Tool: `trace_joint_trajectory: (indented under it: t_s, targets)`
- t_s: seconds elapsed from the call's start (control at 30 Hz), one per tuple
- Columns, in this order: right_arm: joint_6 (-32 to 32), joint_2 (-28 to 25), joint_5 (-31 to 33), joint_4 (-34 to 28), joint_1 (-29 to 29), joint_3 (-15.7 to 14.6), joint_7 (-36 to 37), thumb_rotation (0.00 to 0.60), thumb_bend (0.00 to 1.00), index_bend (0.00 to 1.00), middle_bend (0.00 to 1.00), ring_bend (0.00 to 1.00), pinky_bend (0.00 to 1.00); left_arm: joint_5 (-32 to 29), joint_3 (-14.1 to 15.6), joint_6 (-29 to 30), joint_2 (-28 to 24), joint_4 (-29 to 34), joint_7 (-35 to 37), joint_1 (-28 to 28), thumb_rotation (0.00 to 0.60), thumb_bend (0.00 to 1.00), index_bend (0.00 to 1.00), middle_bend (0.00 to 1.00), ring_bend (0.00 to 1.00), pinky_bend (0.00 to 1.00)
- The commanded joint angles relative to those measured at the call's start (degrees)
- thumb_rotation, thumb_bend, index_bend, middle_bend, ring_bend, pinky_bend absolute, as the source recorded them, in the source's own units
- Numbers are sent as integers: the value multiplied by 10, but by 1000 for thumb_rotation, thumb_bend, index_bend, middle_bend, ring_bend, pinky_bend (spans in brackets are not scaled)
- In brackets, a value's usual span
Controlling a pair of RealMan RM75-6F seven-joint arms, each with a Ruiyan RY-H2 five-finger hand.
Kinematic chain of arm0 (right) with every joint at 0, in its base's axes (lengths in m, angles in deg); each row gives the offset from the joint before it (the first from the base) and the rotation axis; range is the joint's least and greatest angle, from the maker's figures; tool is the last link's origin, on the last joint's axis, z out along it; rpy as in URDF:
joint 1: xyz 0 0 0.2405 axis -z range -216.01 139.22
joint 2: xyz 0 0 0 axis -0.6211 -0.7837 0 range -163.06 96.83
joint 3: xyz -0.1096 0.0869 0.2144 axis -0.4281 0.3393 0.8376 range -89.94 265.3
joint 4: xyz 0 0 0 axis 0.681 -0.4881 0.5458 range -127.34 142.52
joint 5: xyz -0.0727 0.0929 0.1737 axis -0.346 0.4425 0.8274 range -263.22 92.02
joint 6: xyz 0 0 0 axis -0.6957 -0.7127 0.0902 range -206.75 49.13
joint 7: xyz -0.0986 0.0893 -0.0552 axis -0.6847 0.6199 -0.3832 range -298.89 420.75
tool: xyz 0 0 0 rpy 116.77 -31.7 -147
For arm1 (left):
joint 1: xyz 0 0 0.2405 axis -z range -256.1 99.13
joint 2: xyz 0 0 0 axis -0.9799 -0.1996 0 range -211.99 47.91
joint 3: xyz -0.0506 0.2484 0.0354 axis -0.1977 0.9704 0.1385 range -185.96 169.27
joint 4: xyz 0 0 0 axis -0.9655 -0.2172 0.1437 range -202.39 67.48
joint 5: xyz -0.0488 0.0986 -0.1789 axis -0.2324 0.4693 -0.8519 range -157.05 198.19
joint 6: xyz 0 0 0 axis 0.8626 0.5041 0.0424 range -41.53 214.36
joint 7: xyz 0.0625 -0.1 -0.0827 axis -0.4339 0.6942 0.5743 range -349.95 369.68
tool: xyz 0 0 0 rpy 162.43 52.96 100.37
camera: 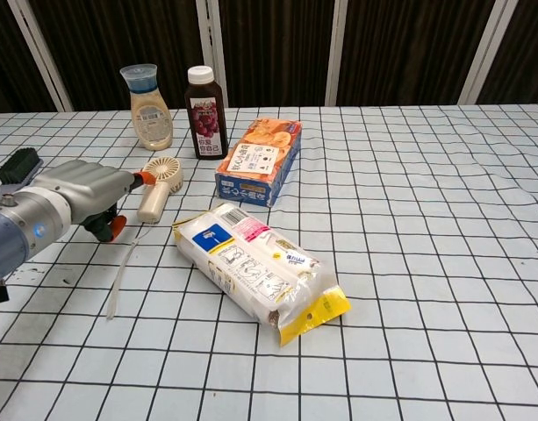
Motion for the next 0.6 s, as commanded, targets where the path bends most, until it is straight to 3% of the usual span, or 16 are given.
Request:
trace_joint_trajectory:
  t_s: [0.03, 0.6]
  targets:
    - [0, 0, 0, 0, 0, 0, 0, 600, 279, 11, 0, 0, 0, -7, 1, -4, 2, -3, -4, 1, 600, 774, 43, 904, 739, 748]
    - [0, 0, 0, 0, 0, 0, 1, 600, 279, 12, 0, 0, 0, -27, 16, -26, 21, -39, -11, 6, 600, 809, 74, 902, 738, 748]
